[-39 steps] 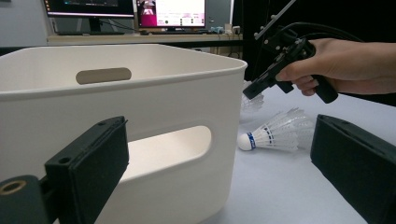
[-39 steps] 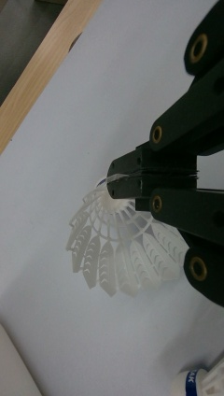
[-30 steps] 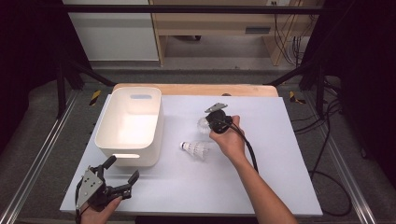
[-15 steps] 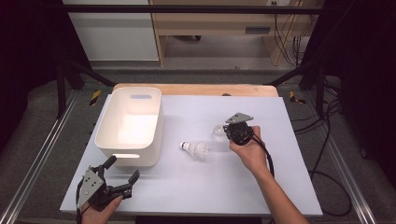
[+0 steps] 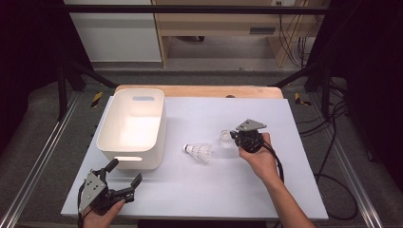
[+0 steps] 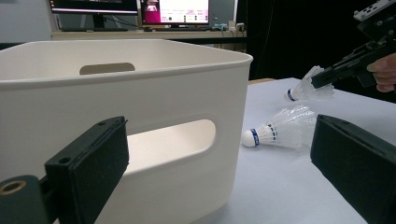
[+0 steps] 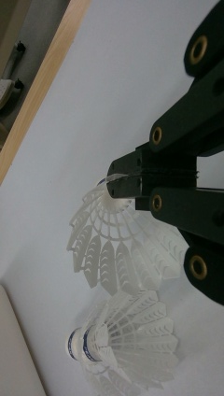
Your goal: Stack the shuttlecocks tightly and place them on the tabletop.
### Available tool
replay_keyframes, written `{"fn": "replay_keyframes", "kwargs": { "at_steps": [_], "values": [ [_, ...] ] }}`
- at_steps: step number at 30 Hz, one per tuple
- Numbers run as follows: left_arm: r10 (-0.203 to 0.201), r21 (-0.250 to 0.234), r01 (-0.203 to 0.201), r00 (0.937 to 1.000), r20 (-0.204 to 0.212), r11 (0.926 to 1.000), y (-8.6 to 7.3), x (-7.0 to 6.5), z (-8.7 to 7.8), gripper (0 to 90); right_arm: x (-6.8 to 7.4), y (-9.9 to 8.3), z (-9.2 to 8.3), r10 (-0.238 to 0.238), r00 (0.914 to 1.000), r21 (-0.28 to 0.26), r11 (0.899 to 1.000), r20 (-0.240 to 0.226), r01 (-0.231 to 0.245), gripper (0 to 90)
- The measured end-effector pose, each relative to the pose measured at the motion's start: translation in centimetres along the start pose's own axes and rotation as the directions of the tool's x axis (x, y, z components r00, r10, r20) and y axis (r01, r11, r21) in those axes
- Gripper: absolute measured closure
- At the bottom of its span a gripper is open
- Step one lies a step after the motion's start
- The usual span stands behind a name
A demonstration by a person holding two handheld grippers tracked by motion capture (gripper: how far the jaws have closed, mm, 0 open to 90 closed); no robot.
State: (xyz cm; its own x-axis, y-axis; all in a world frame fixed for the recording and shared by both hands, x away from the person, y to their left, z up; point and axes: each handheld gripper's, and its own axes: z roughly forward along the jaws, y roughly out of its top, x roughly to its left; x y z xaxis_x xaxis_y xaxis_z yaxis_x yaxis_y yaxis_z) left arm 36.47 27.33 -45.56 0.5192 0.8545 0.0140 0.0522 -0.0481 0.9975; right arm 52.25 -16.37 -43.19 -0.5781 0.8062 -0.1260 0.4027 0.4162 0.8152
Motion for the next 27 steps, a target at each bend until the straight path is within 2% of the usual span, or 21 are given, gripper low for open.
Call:
{"fn": "replay_keyframes", "kwargs": {
  "at_steps": [10,12,16,21,27],
  "values": [
    [0.003,0.0,-0.003,1.0,0.001,1.0,0.0,-0.1,0.0,4.4,0.1,-0.8,-0.9,-0.033,0.9994,-0.032,0.999,-0.014,0.033,90.0],
    [0.001,-0.001,-0.001,1.0,0.001,1.0,0.0,0.0,0.0,4.4,0.0,-1.0,-1.1,-0.052,0.9985,-0.037,0.998,-0.016,0.052,90.0],
    [-0.002,-0.003,0.002,1.0,-0.002,1.0,0.0,0.1,0.0,4.4,-0.1,-1.6,-1.5,-0.054,0.9982,-0.05,0.997,-0.028,0.052,90.0],
    [0.001,-0.003,-0.001,1.0,-0.001,1.0,0.0,0.0,-0.1,4.4,-0.3,-2.1,-1.8,-0.054,0.9981,-0.038,0.998,-0.029,0.053,90.0],
    [-0.002,-0.004,0.002,1.0,-0.004,1.0,0.0,0.1,-0.1,4.4,-0.4,-2.6,-2.2,-0.075,0.9967,-0.055,0.996,-0.032,0.073,90.0]
  ]
}}
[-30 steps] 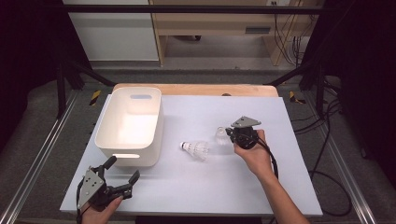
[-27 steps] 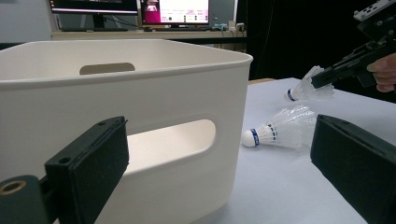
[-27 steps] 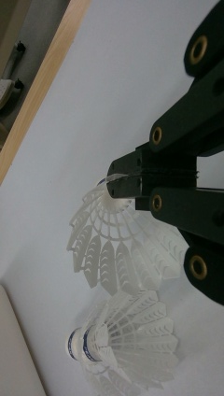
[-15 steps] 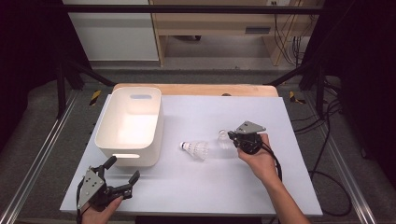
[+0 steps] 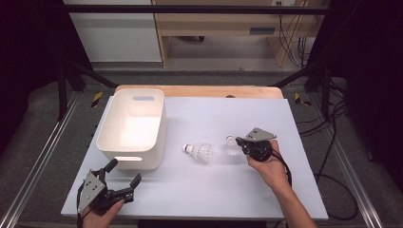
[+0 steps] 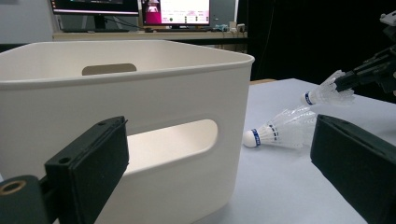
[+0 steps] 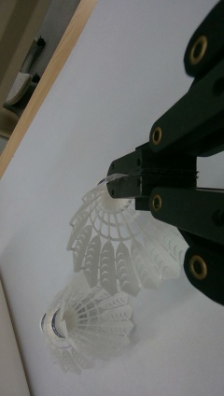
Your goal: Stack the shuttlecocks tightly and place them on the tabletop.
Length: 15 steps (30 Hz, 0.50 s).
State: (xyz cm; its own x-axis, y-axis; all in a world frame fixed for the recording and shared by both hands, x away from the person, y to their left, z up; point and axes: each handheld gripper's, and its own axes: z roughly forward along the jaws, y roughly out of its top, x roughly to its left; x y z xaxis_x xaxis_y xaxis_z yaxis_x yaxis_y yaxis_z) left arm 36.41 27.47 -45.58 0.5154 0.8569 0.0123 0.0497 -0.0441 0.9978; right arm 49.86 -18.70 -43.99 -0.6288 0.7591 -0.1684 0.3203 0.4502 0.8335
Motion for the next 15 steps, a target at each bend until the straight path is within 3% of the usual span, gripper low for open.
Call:
{"fn": "replay_keyframes", "kwargs": {
  "at_steps": [15],
  "values": [
    [0.006,0.0,-0.006,1.0,0.002,1.0,0.04,-0.09,0.0,4.4,0.81,-0.28,-1.01,-0.022,0.9965,-0.068,0.998,-0.081,0.016,90.0]
  ]
}}
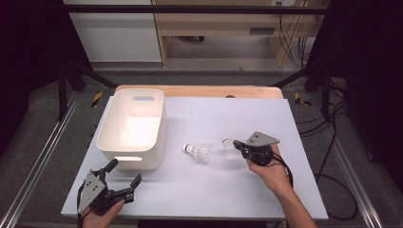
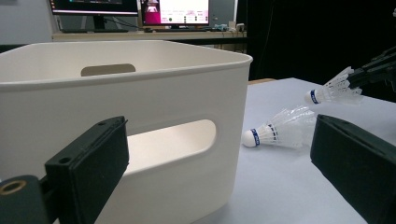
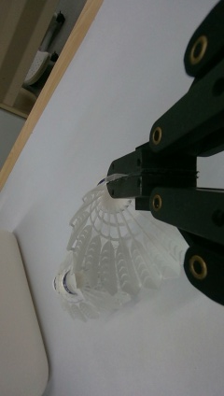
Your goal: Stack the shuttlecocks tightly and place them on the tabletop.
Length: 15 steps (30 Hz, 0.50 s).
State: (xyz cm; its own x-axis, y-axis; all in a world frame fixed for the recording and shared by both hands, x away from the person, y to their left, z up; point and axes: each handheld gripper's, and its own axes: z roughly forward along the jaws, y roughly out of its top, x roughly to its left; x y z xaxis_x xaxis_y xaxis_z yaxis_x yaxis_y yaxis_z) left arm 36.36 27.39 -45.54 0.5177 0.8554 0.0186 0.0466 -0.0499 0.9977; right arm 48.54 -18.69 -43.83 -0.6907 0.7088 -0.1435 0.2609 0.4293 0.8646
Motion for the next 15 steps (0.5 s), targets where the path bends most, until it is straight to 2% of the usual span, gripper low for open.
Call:
{"fn": "replay_keyframes", "kwargs": {
  "at_steps": [5,15],
  "values": [
    [0.0,0.0,0.0,1.0,0.0,1.0,0.0,0.0,0.0,4.4,0.4,-0.2,-0.1,0.002,0.9994,-0.025,1.0,-0.036,-0.003,90.0],
    [0.004,0.004,-0.004,1.0,0.003,1.0,0.0,-0.1,0.1,4.5,1.2,-0.6,0.6,-0.004,0.9942,-0.034,0.999,-0.107,0.001,90.0]
  ]
}}
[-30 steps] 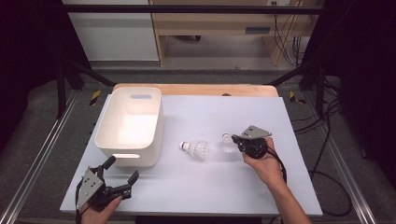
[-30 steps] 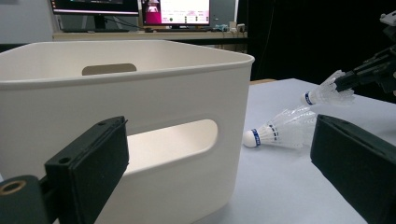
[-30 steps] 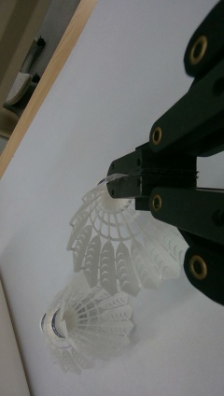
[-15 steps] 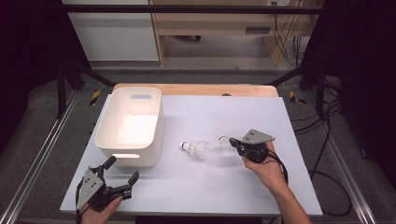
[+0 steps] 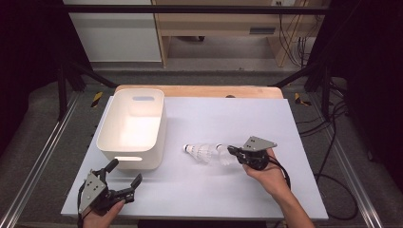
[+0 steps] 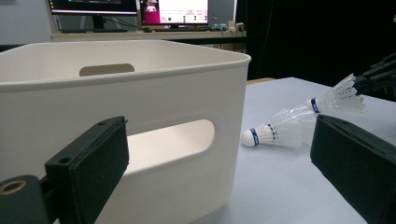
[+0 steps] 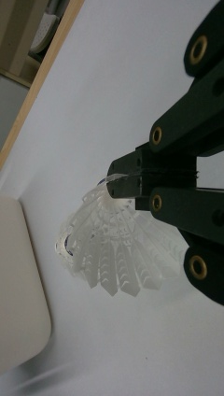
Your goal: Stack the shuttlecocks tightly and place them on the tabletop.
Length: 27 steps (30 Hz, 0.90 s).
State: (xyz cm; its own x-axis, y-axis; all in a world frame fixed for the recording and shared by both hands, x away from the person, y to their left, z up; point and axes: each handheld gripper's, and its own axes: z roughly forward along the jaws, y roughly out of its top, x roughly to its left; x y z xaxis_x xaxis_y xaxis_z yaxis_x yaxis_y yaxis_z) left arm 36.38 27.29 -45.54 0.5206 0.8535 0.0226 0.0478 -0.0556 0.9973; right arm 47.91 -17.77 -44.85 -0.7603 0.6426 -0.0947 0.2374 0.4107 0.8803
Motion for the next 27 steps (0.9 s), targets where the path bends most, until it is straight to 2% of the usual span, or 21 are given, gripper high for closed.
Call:
{"fn": "replay_keyframes", "kwargs": {
  "at_steps": [12,27],
  "values": [
    [-0.002,0.001,0.002,1.0,0.001,1.0,0.0,0.0,0.0,4.5,0.8,-0.1,2.4,0.0,0.9984,0.013,1.0,-0.057,0.0,90.0],
    [-0.002,0.003,0.002,1.0,0.004,1.0,-0.1,-0.2,0.2,4.6,1.4,0.0,4.4,0.013,0.9954,0.008,1.0,-0.094,-0.012,90.0]
  ]
}}
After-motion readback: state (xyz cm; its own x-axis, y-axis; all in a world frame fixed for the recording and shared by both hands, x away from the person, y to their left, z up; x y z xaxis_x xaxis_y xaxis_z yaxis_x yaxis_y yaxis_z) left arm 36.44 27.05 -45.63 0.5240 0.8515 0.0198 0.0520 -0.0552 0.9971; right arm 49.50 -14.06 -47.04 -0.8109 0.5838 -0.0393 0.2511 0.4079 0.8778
